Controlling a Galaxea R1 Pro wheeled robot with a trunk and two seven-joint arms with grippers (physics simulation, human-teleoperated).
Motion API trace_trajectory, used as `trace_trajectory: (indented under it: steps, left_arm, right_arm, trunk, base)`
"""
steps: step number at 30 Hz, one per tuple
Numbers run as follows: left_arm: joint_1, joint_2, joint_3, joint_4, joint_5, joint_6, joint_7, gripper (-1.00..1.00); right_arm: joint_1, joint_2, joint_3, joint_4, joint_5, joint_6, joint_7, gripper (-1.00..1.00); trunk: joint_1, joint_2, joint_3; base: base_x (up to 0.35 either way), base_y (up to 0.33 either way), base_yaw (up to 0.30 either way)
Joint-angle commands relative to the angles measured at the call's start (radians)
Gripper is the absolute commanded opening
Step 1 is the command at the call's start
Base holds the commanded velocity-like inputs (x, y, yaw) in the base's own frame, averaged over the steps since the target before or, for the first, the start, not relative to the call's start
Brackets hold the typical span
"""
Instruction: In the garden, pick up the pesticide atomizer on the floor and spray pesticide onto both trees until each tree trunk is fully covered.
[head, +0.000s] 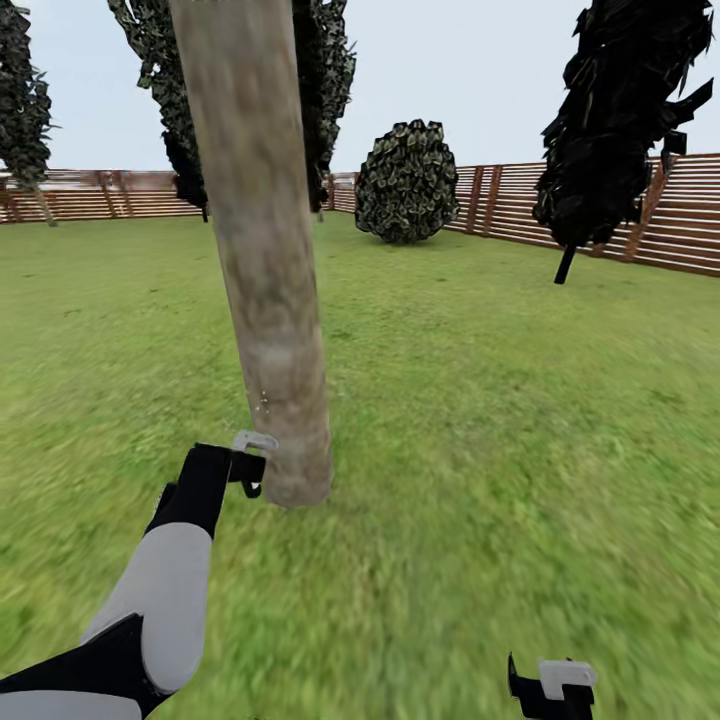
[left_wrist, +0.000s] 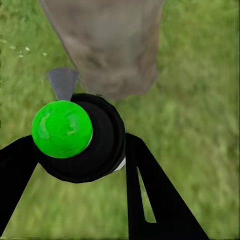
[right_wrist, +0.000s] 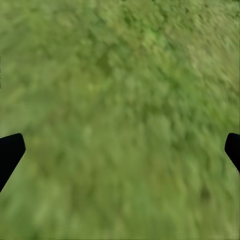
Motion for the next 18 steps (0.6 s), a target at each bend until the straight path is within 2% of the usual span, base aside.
trace_trajectory:
  steps: [1, 3, 5, 6, 9, 10, 11, 12, 16, 17, 18]
  left_arm:
    - [0.000, 0.002, 0.002, -0.001, 0.000, 0.000, 0.000, -1.00]
    - [0.001, 0.010, 0.004, -0.005, -0.002, 0.000, 0.000, -1.00]
    - [0.005, 0.043, 0.010, -0.008, -0.003, -0.001, 0.001, -1.00]
    - [0.013, 0.069, 0.011, -0.008, -0.003, -0.002, 0.001, -1.00]
    - [0.029, 0.101, 0.018, 0.000, -0.001, -0.007, 0.001, -1.00]
    - [0.042, 0.099, 0.019, 0.003, 0.000, -0.015, 0.001, -1.00]
    - [0.075, 0.034, 0.015, 0.043, -0.002, -0.052, 0.002, -1.00]
    - [0.079, 0.006, 0.010, 0.094, -0.001, -0.076, 0.002, -1.00]
    - [0.079, 0.017, 0.019, 0.092, -0.002, -0.080, 0.002, -1.00]
    - [0.079, 0.028, 0.020, 0.090, -0.003, -0.082, 0.003, -1.00]
    - [0.079, 0.067, 0.022, 0.089, -0.002, -0.087, 0.010, -1.00]
  right_arm:
    - [0.000, 0.000, 0.000, 0.000, 0.000, 0.000, 0.000, 1.00]
    - [0.000, 0.000, 0.000, 0.000, 0.000, 0.000, 0.000, 1.00]
    - [0.000, 0.000, 0.000, 0.000, 0.000, 0.000, 0.001, 1.00]
    - [0.000, 0.000, 0.000, 0.000, 0.000, 0.000, 0.001, 1.00]
    - [0.000, 0.000, 0.000, 0.000, 0.000, 0.000, 0.000, 1.00]
    - [0.000, 0.000, 0.000, 0.000, 0.000, 0.000, 0.000, 1.00]
    - [0.000, -0.001, 0.000, 0.000, 0.000, 0.000, 0.000, 1.00]
    - [0.000, -0.001, 0.000, 0.000, 0.000, 0.000, 0.001, 1.00]
    - [0.000, -0.001, 0.000, 0.000, 0.000, 0.000, 0.001, 1.00]
    - [0.000, -0.001, 0.000, 0.000, 0.000, 0.000, 0.001, 1.00]
    - [0.000, -0.001, 0.000, 0.000, 0.001, 0.000, 0.001, 1.00]
  trunk:
    - [0.000, 0.000, 0.000]
    - [0.000, 0.000, 0.000]
    - [0.000, 0.000, 0.000]
    - [0.000, 0.000, 0.000]
    - [0.000, 0.000, 0.000]
    - [0.000, 0.000, 0.000]
    - [0.000, 0.000, 0.000]
    - [0.000, 0.000, 0.000]
    - [0.000, 0.000, 0.000]
    - [0.000, 0.000, 0.000]
    - [0.000, 0.000, 0.000]
  base:
    - [0.000, -0.273, 0.276]
    - [0.000, -0.273, 0.277]
    - [0.000, -0.273, 0.277]
    - [0.000, -0.273, 0.265]
    - [0.000, -0.273, 0.124]
    - [0.017, -0.264, 0.026]
    - [0.068, -0.039, 0.003]
    - [0.006, -0.003, 0.000]
    - [0.002, -0.001, 0.000]
    - [0.000, 0.000, 0.000]
    - [0.000, 0.000, 0.000]
